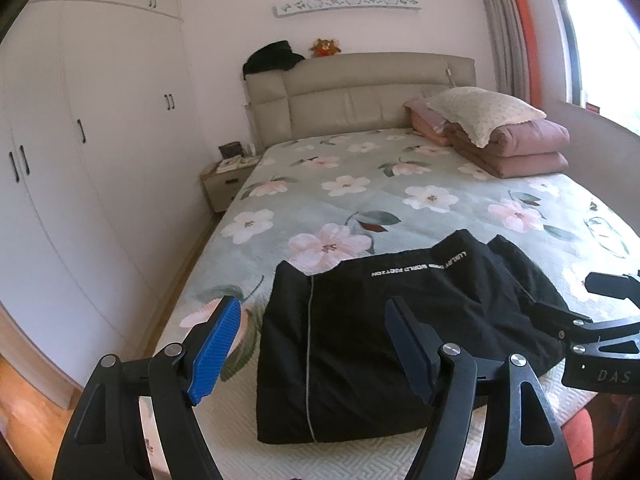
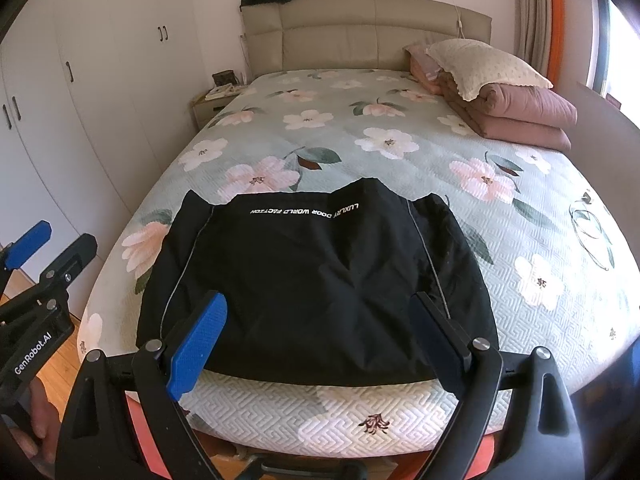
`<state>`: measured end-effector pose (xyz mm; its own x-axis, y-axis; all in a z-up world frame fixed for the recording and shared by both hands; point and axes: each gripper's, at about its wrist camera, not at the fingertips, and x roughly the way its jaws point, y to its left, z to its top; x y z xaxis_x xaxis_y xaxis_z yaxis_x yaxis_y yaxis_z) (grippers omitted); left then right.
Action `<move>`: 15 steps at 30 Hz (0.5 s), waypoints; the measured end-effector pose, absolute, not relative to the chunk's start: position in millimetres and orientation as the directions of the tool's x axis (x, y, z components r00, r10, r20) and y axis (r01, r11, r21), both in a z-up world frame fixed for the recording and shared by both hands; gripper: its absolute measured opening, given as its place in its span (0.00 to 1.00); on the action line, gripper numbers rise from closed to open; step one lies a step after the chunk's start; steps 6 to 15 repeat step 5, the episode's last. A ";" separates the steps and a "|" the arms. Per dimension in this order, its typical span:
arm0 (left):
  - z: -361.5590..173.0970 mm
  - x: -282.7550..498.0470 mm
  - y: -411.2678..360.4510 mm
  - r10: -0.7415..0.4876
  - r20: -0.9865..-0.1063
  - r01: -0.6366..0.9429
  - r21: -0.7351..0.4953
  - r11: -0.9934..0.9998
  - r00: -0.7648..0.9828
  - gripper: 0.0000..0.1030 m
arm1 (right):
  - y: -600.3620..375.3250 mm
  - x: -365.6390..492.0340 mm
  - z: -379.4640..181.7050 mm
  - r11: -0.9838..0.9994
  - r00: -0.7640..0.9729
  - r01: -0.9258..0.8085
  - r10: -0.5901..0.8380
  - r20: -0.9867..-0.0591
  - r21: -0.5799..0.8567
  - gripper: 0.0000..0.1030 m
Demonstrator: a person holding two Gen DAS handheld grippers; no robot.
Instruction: Fold large clothes
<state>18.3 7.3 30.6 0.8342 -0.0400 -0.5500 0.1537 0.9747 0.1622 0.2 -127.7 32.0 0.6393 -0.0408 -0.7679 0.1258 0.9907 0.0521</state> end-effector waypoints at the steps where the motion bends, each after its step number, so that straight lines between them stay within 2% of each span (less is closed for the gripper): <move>1: 30.2 17.9 7.6 -0.036 -0.545 0.148 0.163 0.975 0.837 0.74 | -128.0 1.3 30.7 0.991 0.637 0.125 -0.040 -0.770 0.052 0.91; 4: 29.7 9.9 5.1 -0.035 -0.500 0.154 0.199 0.968 0.866 0.74 | -128.7 4.1 27.1 0.991 0.630 0.123 -0.040 -0.775 0.049 0.91; 15: 28.2 9.2 2.5 -0.038 -0.504 0.168 0.215 0.962 0.863 0.74 | -128.2 5.3 26.2 0.991 0.629 0.124 -0.041 -0.777 0.048 0.91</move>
